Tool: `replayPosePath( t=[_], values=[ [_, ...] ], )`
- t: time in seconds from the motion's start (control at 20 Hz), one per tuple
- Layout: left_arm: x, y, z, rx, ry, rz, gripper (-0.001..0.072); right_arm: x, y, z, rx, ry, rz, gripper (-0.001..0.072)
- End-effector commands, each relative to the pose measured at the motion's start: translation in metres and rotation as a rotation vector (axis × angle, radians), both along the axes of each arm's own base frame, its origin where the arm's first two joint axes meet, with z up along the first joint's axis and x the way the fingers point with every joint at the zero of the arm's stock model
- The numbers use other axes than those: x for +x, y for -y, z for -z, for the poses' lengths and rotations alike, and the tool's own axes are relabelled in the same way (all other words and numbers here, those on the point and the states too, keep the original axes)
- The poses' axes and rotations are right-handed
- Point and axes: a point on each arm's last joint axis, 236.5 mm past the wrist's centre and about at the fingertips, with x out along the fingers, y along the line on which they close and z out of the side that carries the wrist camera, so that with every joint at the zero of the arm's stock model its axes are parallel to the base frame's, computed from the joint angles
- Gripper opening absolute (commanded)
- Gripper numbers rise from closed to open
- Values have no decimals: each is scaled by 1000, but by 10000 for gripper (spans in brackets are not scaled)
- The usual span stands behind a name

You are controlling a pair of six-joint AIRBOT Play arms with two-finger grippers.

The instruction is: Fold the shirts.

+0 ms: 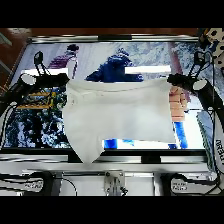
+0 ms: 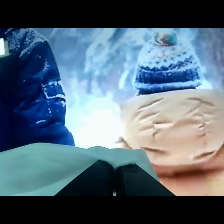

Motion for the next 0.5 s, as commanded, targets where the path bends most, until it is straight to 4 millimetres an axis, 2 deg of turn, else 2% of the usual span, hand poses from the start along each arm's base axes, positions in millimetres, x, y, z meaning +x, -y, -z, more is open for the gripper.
replayPosePath(
  t=[0.0,0.1,0.15,0.2,0.3,0.35,0.45],
  values=[
    [-14,10,-4,-1,-39,81,31,-12,-7,-6,13,-35,-36,69],
    [-41,20,-12,14,-103,215,31,-34,-5,-7,11,-110,-64,69],
    [-59,21,-6,26,-172,262,30,-49,-3,3,32,-190,-62,69],
    [-76,16,7,53,-259,280,31,-66,1,19,43,-287,-57,69],
    [-101,-10,41,169,-410,263,30,-94,12,52,40,-453,-35,69],
    [-109,-21,53,215,-455,258,30,-102,17,64,38,-508,-21,69],
    [-118,-30,68,233,-517,241,31,-104,17,77,66,-543,-8,69]
  ],
)
